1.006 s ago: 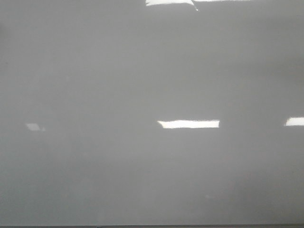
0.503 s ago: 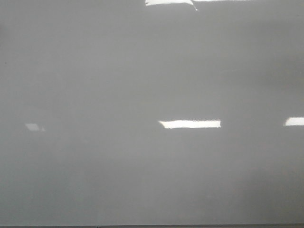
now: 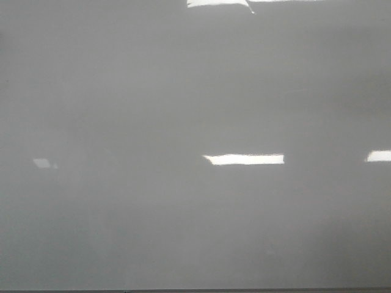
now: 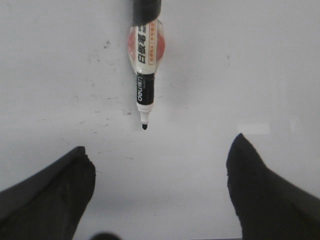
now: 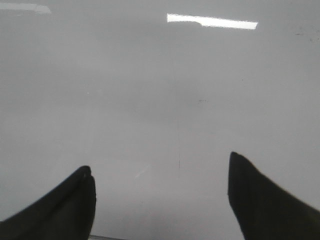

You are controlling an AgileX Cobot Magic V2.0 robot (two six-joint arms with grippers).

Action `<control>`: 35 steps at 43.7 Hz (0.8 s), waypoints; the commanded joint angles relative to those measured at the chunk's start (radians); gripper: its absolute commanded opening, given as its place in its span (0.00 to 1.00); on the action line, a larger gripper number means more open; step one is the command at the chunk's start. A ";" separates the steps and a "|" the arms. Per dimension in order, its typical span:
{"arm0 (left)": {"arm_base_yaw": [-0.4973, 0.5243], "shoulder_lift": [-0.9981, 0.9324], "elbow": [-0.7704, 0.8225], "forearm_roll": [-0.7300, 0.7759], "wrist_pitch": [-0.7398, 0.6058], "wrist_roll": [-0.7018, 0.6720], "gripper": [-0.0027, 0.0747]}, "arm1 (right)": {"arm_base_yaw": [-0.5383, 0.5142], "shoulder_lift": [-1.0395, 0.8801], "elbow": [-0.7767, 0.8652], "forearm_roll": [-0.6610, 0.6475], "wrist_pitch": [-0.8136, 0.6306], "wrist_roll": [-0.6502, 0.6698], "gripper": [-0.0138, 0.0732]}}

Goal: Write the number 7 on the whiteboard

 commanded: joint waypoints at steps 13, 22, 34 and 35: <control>0.048 0.217 -0.172 0.039 -0.071 -0.007 0.72 | -0.001 0.007 -0.025 0.000 -0.067 -0.013 0.82; 0.054 0.281 -0.179 0.022 -0.143 -0.007 0.72 | -0.001 0.007 -0.025 0.000 -0.067 -0.013 0.82; 0.052 0.333 -0.179 -0.016 -0.228 -0.007 0.70 | -0.001 0.007 -0.025 0.000 -0.067 -0.013 0.82; 0.052 0.341 -0.179 -0.021 -0.233 -0.007 0.68 | -0.001 0.007 -0.025 0.000 -0.067 -0.013 0.82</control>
